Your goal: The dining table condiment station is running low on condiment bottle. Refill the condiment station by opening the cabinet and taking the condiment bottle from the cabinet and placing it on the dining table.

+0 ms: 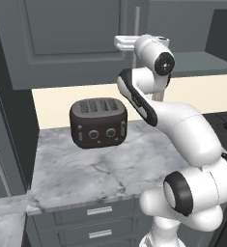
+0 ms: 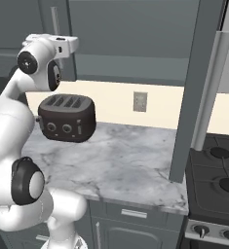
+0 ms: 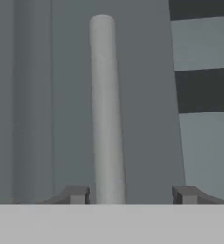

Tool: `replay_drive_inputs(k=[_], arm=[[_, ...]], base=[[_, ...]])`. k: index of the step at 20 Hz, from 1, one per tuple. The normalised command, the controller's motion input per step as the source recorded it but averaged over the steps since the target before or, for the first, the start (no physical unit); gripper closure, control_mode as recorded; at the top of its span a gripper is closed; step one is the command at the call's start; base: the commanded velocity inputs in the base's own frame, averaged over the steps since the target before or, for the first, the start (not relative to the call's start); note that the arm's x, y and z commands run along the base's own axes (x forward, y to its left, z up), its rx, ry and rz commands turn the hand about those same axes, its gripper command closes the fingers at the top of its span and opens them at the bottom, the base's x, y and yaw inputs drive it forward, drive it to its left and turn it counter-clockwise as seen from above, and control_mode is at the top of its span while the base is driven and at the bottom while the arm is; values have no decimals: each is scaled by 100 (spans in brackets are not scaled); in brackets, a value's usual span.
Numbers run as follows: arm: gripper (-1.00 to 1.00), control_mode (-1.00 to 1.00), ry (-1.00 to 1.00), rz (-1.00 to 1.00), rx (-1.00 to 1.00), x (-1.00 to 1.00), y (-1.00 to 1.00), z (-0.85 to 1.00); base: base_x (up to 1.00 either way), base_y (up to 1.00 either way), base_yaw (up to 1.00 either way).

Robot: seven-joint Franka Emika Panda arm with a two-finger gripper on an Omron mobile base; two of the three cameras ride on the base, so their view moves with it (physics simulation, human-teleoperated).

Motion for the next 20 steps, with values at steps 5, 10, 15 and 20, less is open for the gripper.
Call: replay_drive_inputs(k=[5, 10, 15, 20], arm=[[100, -100, 8, 0, 0, 17, 35, -13], [100, -100, 3, 0, -1, 0, 57, -19], [100, -100, 1, 0, -1, -50, 80, -3], [100, -100, 0, 0, 0, -98, 76, 0]], base=[[0, 0, 0], [0, 0, 0], [0, 0, 0], [0, 0, 0]])
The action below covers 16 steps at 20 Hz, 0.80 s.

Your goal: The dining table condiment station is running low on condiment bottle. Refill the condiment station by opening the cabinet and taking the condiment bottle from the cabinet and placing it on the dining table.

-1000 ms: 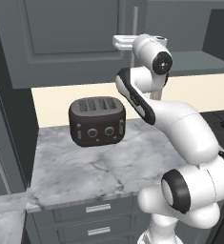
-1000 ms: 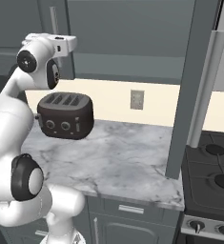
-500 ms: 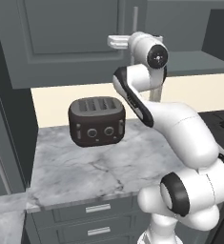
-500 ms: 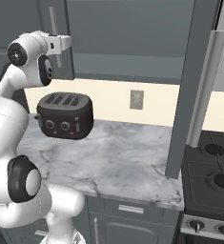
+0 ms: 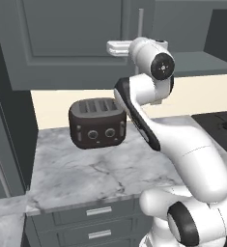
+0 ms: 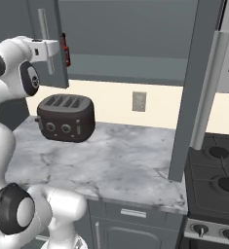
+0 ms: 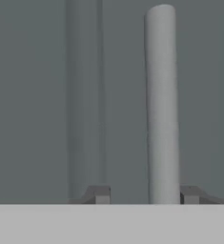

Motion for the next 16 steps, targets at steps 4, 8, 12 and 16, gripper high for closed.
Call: replay_drive_inputs(k=[4, 8, 12, 16], arm=[[100, -100, 0, 1, 0, -100, 88, 0], [100, -100, 5, 1, 0, -100, 99, 0], [100, -100, 7, 4, -1, -100, 100, 0], [100, -100, 7, 5, -2, -100, 100, 0]], base=[[0, 0, 0], [0, 0, 0], [0, 0, 0], [0, 0, 0]])
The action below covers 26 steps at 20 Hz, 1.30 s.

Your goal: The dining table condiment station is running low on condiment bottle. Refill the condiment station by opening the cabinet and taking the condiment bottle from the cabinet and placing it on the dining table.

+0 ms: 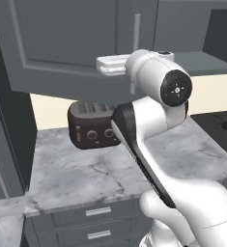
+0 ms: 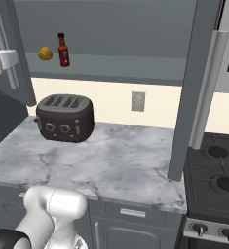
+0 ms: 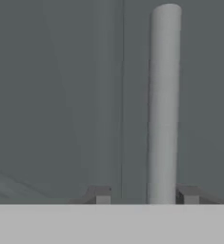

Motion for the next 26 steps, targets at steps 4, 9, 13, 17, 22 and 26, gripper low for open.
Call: replay_drive_inputs(k=[4, 9, 13, 17, 22, 26], arm=[[100, -100, 4, 16, -4, -99, 100, -11], [-100, -100, 2, 16, -3, -87, 97, -16], [-100, -100, 0, 3, 9, -63, 1, -3], [-100, -100, 0, 0, 25, -30, -80, 1], [-100, -100, 2, 6, 28, 4, -100, 0], [-100, -100, 10, 27, 30, 76, -87, -19]], base=[[0, 0, 0], [0, 0, 0], [0, 0, 0], [0, 0, 0], [0, 0, 0], [0, 0, 0]])
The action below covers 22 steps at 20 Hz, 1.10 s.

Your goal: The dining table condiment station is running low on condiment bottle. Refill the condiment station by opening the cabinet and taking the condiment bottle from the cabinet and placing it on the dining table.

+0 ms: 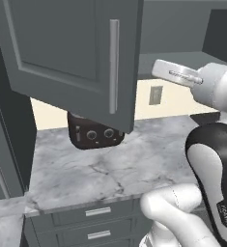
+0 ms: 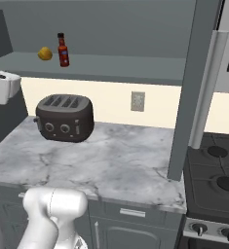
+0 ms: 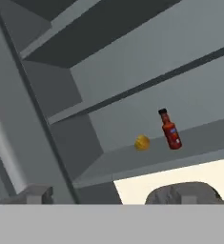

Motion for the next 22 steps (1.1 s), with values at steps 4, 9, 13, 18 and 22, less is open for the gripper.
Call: replay_drive_inputs(k=[4, 9, 13, 18, 22], arm=[[-100, -100, 19, 34, 23, 100, -37, -44], [-100, -100, 24, 28, 17, 100, -2, -43], [-100, -100, 25, 18, 6, 92, 53, -36], [-100, -100, 13, 16, 1, 29, 91, -10], [-100, -100, 0, 14, -3, -32, 99, 0]], base=[[0, 0, 0], [0, 0, 0], [0, 0, 0], [0, 0, 0], [0, 0, 0]])
